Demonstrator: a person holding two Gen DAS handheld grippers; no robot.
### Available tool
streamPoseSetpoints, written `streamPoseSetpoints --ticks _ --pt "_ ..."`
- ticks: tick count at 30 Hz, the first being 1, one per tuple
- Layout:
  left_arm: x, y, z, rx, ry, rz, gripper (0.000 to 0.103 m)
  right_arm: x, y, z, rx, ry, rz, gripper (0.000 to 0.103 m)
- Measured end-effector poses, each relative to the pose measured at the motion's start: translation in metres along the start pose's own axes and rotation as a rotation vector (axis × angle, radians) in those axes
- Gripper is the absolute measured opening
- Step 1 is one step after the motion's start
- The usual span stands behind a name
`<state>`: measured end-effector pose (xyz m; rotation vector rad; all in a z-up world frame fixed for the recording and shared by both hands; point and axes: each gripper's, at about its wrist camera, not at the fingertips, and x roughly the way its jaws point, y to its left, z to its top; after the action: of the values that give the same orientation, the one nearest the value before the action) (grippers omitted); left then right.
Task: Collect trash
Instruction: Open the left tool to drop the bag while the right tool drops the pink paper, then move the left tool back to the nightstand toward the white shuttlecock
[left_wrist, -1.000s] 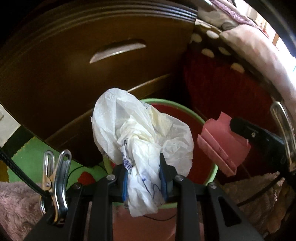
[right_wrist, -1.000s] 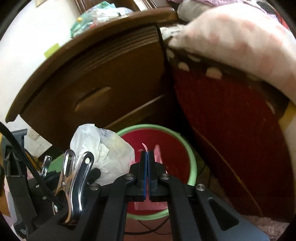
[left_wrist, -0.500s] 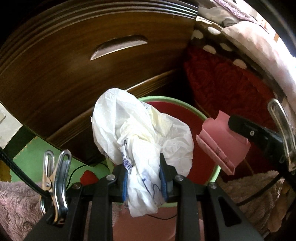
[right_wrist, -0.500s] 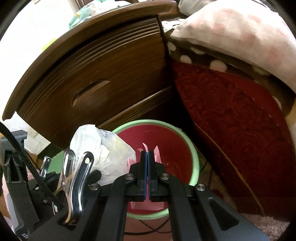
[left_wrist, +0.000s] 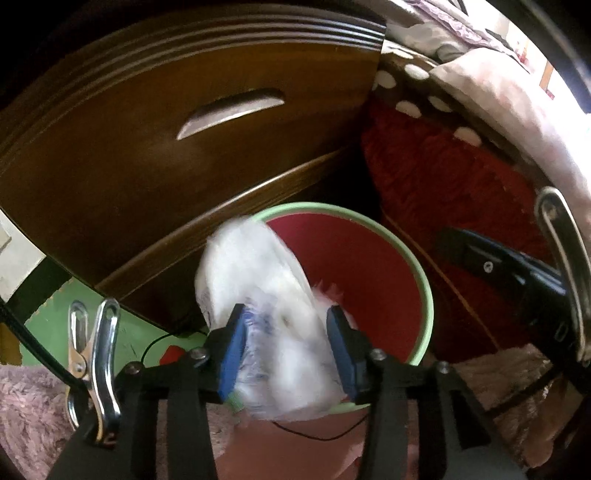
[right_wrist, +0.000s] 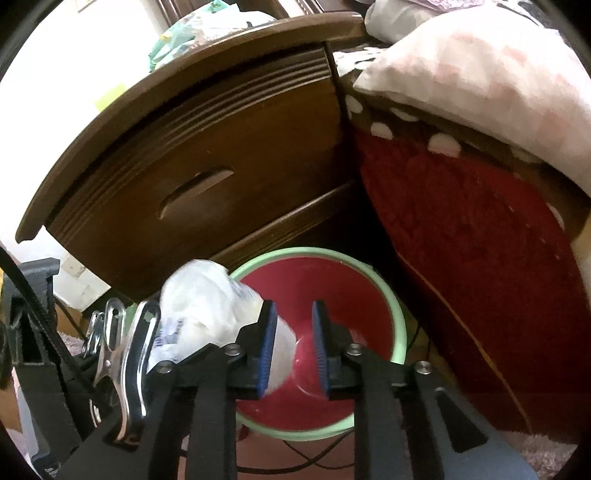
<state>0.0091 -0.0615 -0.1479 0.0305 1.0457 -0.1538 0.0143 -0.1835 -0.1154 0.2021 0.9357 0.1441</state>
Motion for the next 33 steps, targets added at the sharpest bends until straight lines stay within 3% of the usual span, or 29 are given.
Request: streamPoseSetpoints --ticks 14,19,33 --pt "-0.048 -0.006 0.015 0.011 -0.101 -0.02 0.046 -0.039 0.014 0.005 -0.063 -0.106 0.01 0.023" --pt "-0.07 -0.001 0.024 0.007 -0.135 -0.022 0.046 -0.067 0.025 0.013 -0.091 -0.181 0.013 0.029" --pt "-0.13 0.01 0.075 -0.034 -0.257 -0.045 0.046 -0.116 0.046 0.044 -0.145 -0.295 0.024 0.035"
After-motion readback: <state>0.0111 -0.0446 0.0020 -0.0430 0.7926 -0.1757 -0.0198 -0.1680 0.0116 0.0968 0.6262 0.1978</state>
